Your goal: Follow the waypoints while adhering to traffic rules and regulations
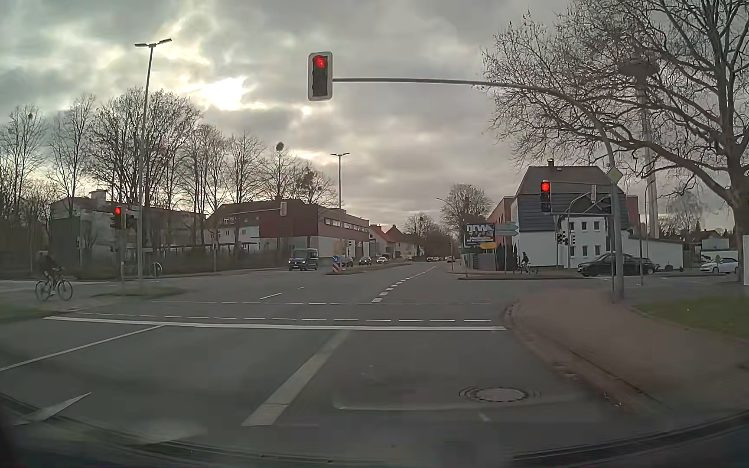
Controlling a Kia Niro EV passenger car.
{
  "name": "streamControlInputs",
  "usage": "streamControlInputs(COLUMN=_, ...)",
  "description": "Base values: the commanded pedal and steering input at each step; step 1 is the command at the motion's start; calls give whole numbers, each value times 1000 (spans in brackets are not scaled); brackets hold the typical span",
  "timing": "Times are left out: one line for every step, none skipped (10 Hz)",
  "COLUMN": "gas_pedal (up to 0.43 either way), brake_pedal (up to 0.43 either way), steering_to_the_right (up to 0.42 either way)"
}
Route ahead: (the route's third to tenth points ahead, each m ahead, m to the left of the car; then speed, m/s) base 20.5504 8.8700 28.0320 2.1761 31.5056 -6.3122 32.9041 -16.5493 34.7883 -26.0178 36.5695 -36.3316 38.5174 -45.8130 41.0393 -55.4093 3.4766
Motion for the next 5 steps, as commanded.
streamControlInputs(gas_pedal=0, brake_pedal=79, steering_to_the_right=6)
streamControlInputs(gas_pedal=0, brake_pedal=79, steering_to_the_right=6)
streamControlInputs(gas_pedal=0, brake_pedal=79, steering_to_the_right=5)
streamControlInputs(gas_pedal=0, brake_pedal=85, steering_to_the_right=9)
streamControlInputs(gas_pedal=0, brake_pedal=98, steering_to_the_right=12)
